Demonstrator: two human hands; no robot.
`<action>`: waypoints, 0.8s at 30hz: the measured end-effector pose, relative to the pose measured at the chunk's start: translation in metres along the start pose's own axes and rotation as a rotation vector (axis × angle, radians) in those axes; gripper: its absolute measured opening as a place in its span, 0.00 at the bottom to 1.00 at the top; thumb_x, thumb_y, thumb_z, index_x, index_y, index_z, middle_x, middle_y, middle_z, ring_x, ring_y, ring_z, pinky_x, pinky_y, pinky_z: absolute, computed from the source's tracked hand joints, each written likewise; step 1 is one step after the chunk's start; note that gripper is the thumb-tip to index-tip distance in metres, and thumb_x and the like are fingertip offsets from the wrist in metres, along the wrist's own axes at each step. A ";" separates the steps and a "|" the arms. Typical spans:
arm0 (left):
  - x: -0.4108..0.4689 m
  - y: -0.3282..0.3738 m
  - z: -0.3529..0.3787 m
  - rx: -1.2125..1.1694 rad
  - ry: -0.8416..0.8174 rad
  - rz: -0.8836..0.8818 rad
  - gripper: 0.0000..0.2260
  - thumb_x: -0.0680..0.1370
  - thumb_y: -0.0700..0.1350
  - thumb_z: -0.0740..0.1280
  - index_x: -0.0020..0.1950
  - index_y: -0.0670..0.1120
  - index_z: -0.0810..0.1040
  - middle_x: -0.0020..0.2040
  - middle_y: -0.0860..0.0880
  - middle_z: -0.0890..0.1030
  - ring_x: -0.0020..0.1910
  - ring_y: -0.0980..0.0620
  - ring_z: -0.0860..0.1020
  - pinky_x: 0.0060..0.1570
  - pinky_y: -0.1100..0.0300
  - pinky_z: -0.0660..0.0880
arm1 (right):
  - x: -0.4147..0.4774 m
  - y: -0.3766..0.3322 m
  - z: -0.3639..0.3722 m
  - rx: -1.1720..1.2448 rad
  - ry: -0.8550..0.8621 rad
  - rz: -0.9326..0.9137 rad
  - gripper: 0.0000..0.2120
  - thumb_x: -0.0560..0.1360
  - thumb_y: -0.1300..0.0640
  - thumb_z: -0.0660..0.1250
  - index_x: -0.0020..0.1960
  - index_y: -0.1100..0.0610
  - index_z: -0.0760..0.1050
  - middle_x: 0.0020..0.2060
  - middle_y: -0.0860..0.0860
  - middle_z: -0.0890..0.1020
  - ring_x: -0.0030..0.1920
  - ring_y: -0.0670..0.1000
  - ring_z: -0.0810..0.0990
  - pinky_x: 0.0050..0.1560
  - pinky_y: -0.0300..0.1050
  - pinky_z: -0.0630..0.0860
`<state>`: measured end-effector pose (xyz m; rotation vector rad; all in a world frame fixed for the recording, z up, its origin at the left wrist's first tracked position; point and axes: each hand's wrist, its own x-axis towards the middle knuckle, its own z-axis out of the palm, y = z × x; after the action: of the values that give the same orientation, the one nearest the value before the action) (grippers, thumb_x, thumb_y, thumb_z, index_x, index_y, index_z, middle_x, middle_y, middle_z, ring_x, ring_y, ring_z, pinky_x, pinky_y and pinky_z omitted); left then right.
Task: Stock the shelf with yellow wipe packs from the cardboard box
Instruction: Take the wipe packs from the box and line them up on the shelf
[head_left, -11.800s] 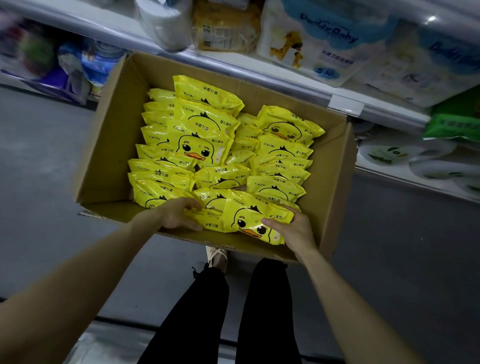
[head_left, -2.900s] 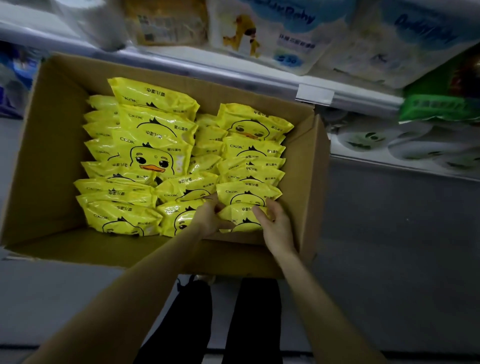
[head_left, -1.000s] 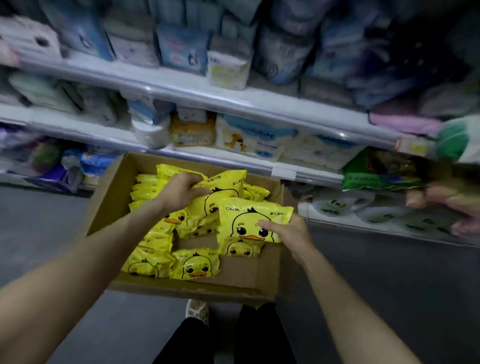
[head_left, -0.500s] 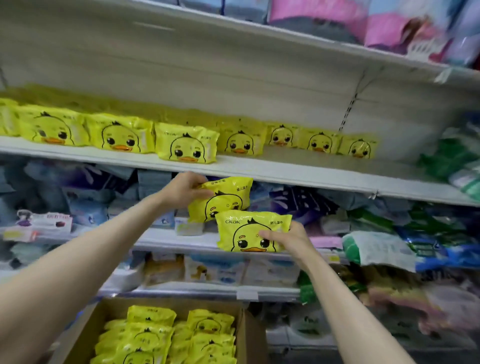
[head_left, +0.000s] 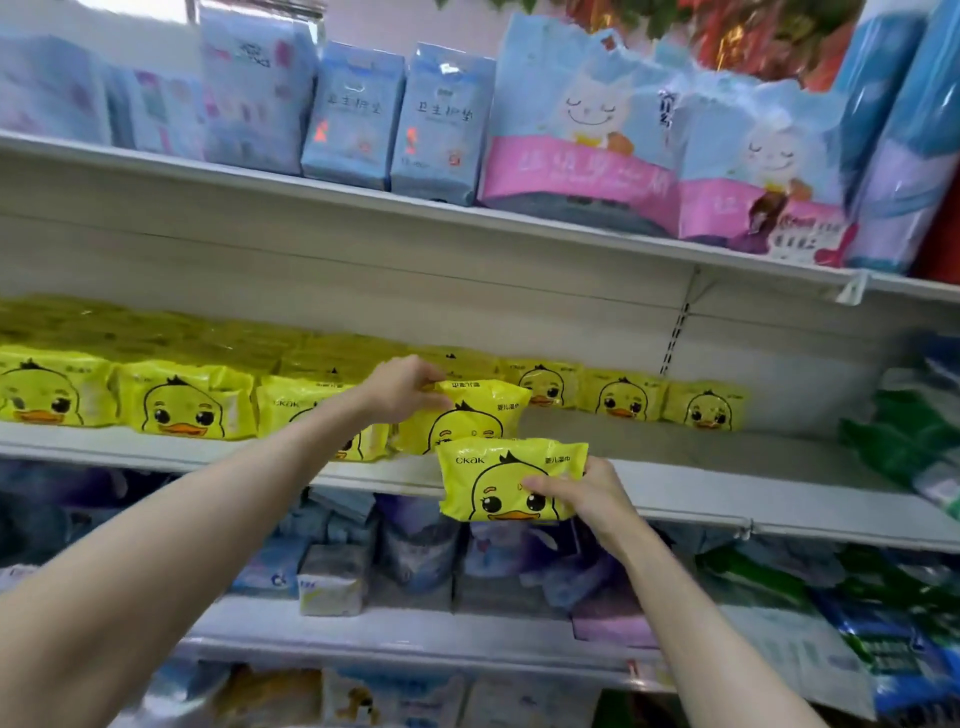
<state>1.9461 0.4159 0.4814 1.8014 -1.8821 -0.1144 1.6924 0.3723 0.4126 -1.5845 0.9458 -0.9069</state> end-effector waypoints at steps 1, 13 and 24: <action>0.009 0.001 0.002 0.051 -0.013 -0.018 0.13 0.76 0.51 0.68 0.36 0.48 0.71 0.34 0.51 0.70 0.40 0.47 0.70 0.44 0.55 0.66 | 0.008 0.000 -0.002 -0.005 -0.004 0.000 0.13 0.64 0.63 0.78 0.47 0.58 0.80 0.41 0.51 0.86 0.43 0.50 0.84 0.44 0.41 0.79; 0.075 -0.040 0.017 0.314 -0.085 -0.171 0.15 0.76 0.56 0.65 0.58 0.49 0.76 0.55 0.48 0.73 0.61 0.48 0.69 0.53 0.54 0.55 | 0.076 0.007 0.007 -0.030 -0.037 -0.007 0.10 0.65 0.59 0.78 0.41 0.59 0.78 0.28 0.45 0.78 0.31 0.44 0.78 0.34 0.33 0.74; 0.083 -0.058 0.018 0.316 -0.092 -0.166 0.14 0.72 0.55 0.71 0.53 0.51 0.77 0.47 0.53 0.74 0.49 0.51 0.70 0.58 0.53 0.59 | 0.094 0.017 0.027 0.006 -0.033 0.006 0.11 0.66 0.61 0.77 0.46 0.56 0.79 0.37 0.48 0.83 0.40 0.48 0.82 0.40 0.39 0.74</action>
<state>1.9928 0.3255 0.4683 2.1986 -1.8943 0.0445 1.7532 0.2943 0.3998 -1.5864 0.9234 -0.8760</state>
